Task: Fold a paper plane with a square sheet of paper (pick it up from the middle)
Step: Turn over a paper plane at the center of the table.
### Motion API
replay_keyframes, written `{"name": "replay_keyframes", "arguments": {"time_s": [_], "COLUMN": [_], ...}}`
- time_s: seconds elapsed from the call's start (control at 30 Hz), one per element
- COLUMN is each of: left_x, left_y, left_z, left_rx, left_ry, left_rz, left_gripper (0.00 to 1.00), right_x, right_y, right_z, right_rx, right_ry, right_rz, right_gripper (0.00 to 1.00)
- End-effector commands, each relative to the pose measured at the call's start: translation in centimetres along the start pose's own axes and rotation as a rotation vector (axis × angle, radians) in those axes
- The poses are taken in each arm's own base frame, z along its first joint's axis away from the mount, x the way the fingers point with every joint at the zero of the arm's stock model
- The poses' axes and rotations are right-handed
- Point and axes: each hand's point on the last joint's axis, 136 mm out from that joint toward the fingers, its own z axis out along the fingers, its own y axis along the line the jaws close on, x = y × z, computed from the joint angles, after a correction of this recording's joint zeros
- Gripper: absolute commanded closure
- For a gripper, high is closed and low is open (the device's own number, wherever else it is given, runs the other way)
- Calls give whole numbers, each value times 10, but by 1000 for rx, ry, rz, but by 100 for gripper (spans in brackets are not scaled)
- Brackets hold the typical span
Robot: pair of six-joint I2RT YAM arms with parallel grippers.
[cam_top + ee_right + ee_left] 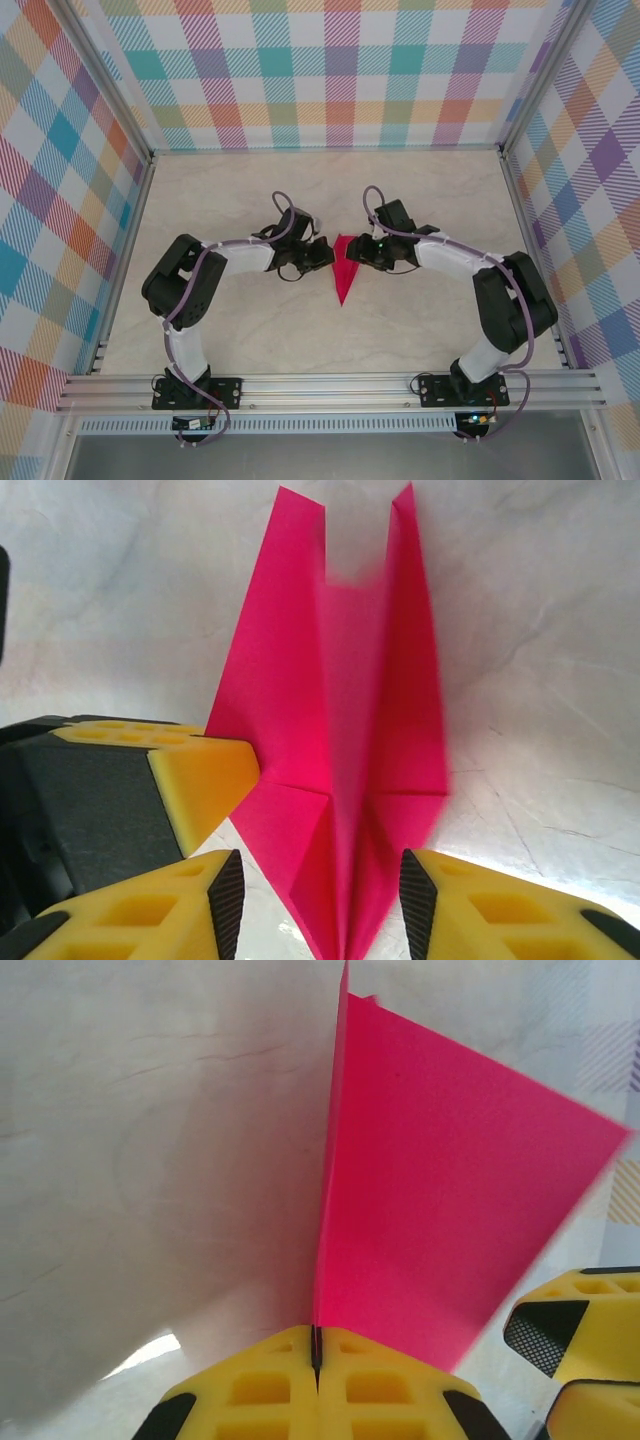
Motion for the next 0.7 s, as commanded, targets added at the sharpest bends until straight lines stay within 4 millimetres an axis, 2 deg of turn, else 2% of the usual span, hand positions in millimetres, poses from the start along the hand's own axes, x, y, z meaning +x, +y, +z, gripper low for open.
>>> {"name": "replay_keyframes", "arguments": {"time_s": [0.0, 0.1, 0.3, 0.67], "left_x": [-8, -7, -6, -5], "left_y": [10, 16, 14, 15], "left_z": [-3, -2, -1, -1], "left_rx": [-10, -21, -5, -9], "left_ry": [-35, -40, -39, -33], "left_rz": [-21, -34, -41, -46], "left_gripper": [100, 100, 100, 100], "right_x": [-6, -4, 1, 7], "right_y": [13, 17, 25, 15], "right_z": [4, 9, 15, 25], "right_rx": [-1, 10, 11, 76], "right_ry": [0, 17, 38, 44], "right_rz": [-34, -52, -85, -90], "right_gripper": [54, 56, 61, 61]}}
